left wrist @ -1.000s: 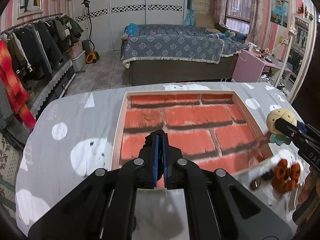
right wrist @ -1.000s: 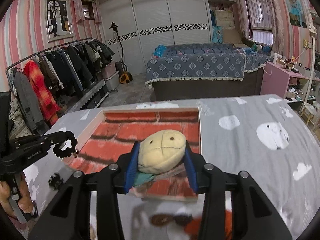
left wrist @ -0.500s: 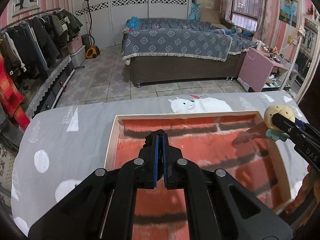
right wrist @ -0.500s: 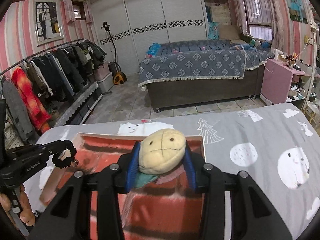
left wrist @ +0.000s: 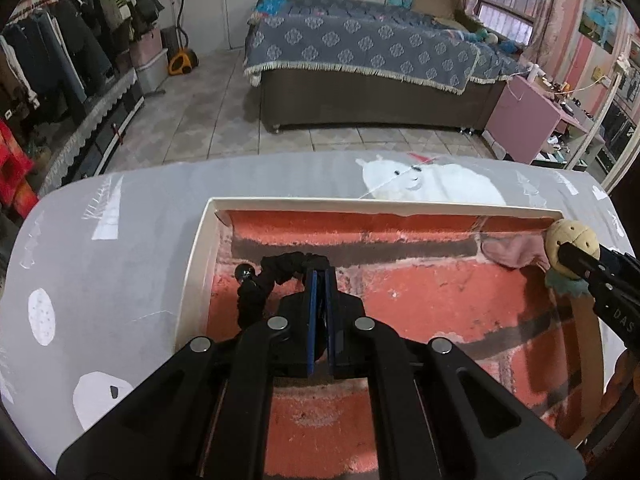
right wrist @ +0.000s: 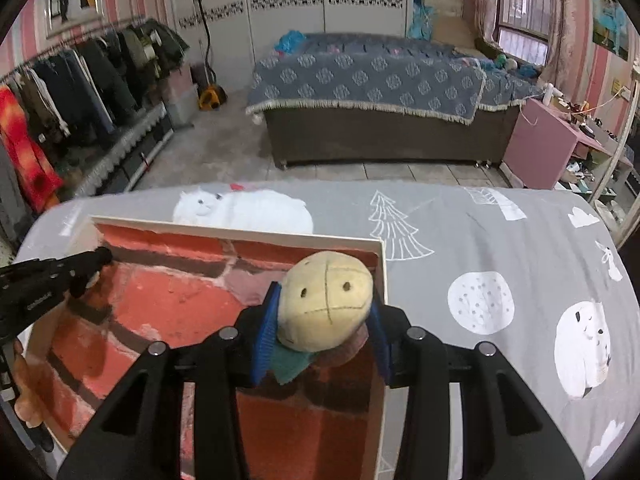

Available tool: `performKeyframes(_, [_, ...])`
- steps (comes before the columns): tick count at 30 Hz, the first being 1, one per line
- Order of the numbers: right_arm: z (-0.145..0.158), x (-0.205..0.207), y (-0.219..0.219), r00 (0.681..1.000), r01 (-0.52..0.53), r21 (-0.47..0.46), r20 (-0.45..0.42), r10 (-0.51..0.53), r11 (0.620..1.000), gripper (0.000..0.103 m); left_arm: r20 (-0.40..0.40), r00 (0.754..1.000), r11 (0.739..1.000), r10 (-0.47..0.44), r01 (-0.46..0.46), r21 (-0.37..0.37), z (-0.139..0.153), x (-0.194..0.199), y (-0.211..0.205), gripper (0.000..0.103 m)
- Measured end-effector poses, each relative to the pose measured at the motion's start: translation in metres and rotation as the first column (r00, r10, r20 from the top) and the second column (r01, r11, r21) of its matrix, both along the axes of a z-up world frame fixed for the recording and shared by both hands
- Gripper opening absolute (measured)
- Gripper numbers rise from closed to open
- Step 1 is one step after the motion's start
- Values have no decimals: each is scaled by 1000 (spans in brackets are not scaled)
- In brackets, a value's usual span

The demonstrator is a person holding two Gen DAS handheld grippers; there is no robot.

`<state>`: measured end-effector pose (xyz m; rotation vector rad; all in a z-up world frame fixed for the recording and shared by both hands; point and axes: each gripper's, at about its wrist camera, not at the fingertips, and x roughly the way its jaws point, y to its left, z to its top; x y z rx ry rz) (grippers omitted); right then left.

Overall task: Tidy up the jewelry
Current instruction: 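Place the black scrunchie in the brick-lined tray with the left tool while the right tool places the plush, then withdraw both open tools from the tray toward the remaining accessories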

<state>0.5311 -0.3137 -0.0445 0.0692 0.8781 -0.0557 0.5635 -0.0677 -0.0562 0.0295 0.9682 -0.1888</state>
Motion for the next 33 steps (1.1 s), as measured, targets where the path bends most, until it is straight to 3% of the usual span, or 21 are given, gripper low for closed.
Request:
performKeyframes(7, [-10,21,6,994,-16,-26,-105,13,1000,41,-57,998,999,-1,3,40,-12,13,-6,2])
performKeyframes(11, [-11,24,3,993,-8,-14,-115,6,1000,43,-63,998,998,5,-1,62,-12,17,-8,3])
performKeyframes(14, [-11,23,2,994,-6,1,-107,6,1000,47,-67,998,997,10,-4,77,-12,19,-10,6])
performKeyframes(18, [-7,15,6,996,-12,-16,-91,11,1000,62,-54,998,995,25,-20,98,-7,15,-6,8])
performKeyframes(21, [1,7,2,997,-15,16,-71,16,1000,67,-31,999,996,30,-27,86,3,8,-2,25])
performKeyframes(23, [11,-1,-1,999,-9,42,-45,11,999,74,-7,999,996,32,-31,81,14,1,1,48])
performKeyframes(26, [28,-16,-4,1000,-26,65,7,25,998,80,49,998,997,27,-30,71,34,-15,6,67])
performKeyframes(33, [66,-58,-11,996,-44,70,83,38,997,93,184,983,999,19,-26,33,89,-69,25,97])
